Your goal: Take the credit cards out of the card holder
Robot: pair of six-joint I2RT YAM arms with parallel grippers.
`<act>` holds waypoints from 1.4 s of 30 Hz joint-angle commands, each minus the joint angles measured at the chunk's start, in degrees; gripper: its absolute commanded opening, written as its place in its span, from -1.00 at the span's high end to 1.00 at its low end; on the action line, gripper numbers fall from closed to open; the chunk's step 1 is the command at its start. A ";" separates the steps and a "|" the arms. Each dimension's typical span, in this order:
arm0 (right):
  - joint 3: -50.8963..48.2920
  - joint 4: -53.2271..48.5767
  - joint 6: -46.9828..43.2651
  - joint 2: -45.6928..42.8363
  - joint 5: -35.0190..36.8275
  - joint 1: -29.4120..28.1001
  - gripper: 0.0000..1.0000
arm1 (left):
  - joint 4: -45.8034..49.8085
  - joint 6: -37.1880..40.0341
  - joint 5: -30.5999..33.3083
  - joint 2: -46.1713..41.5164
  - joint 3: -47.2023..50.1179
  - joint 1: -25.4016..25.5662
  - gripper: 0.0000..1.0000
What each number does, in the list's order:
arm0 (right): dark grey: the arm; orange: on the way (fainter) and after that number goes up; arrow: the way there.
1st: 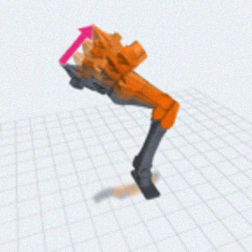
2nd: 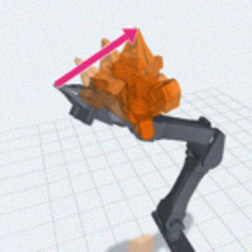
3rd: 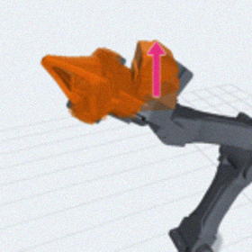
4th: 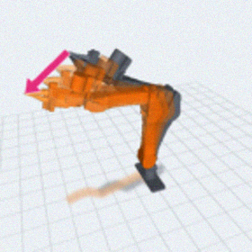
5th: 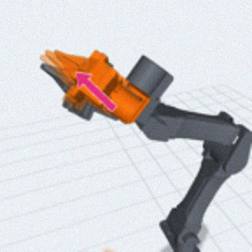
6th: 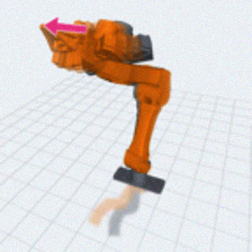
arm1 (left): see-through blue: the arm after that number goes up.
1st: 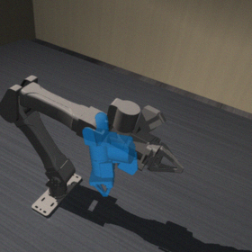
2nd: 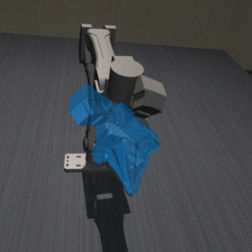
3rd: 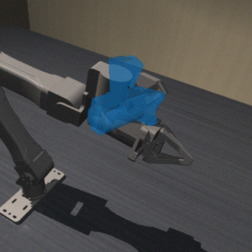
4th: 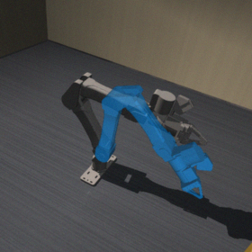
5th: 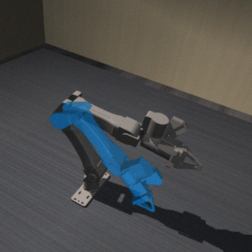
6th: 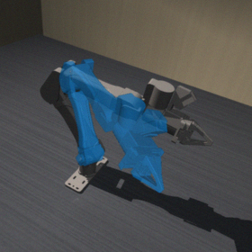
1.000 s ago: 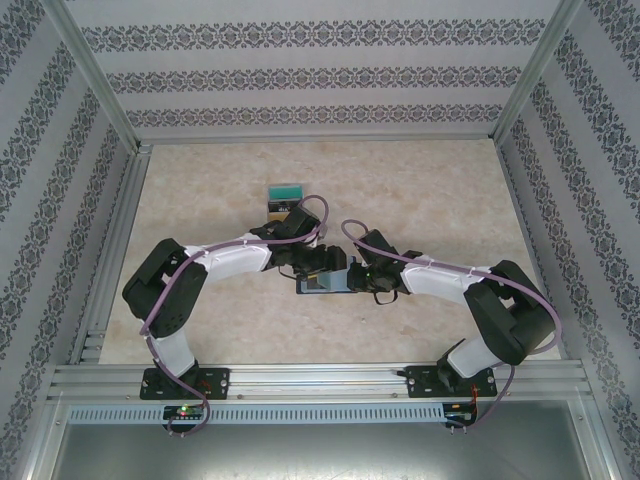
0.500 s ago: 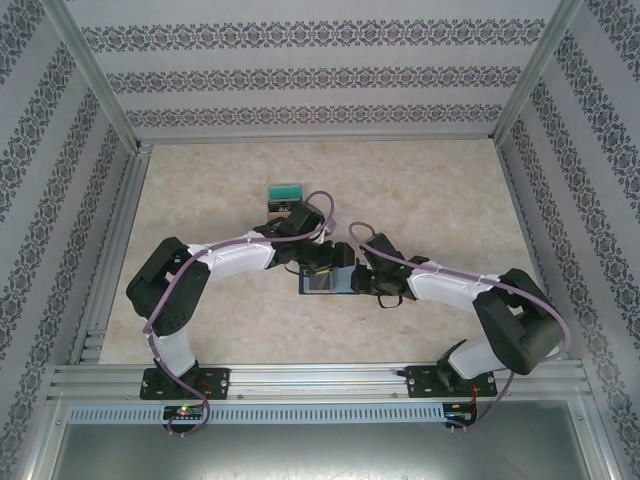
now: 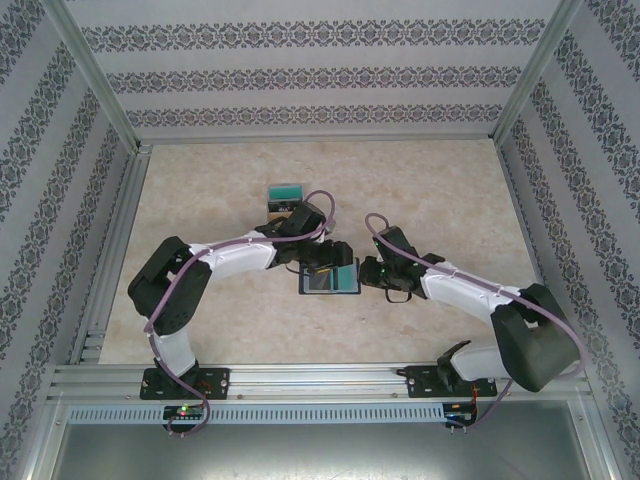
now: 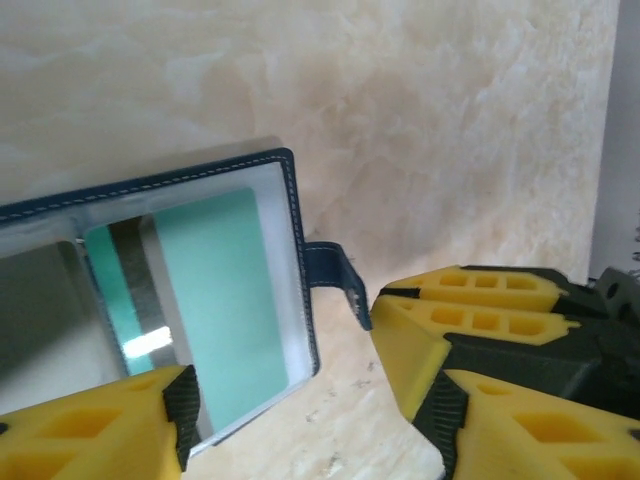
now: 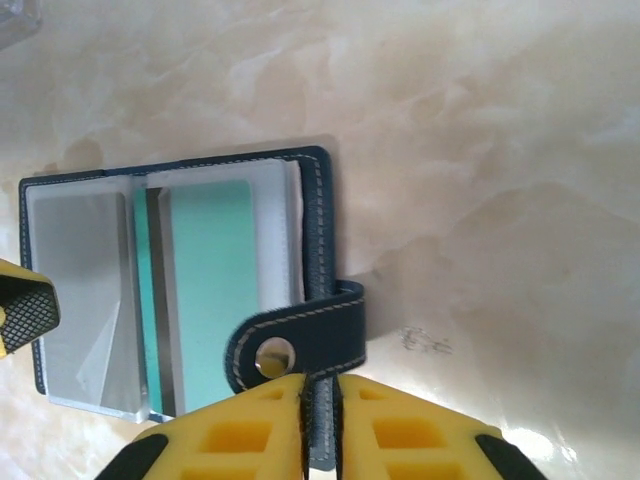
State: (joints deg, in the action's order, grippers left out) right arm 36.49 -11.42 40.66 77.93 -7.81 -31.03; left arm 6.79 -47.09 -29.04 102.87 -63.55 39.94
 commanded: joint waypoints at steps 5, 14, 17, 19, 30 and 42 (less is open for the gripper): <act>5.79 -0.90 -2.35 6.17 -2.39 -2.58 0.75 | 2.87 -1.20 4.73 -3.32 3.90 -1.53 0.20; 7.04 -2.57 -2.85 11.65 -0.62 -3.10 0.84 | 5.02 -1.60 5.25 -0.24 3.52 -1.80 0.38; 6.80 -4.13 -2.61 12.40 0.69 -3.22 0.86 | 4.99 -1.55 5.09 0.12 3.60 -1.80 0.44; 6.49 -4.43 -2.38 12.33 0.85 -3.33 0.86 | 4.60 -1.61 4.69 0.23 3.53 -1.80 0.44; 8.16 -10.39 -3.31 7.76 3.68 -4.68 0.85 | 5.25 -1.43 4.22 1.52 3.49 -1.80 0.44; 8.27 -5.64 -2.10 13.13 0.59 -6.13 0.85 | 2.85 -1.66 2.26 1.45 4.33 -1.78 0.43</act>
State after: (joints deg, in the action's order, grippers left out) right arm 43.70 -17.91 38.61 88.92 -6.09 -35.94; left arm 10.00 -48.40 -25.63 103.79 -59.86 38.87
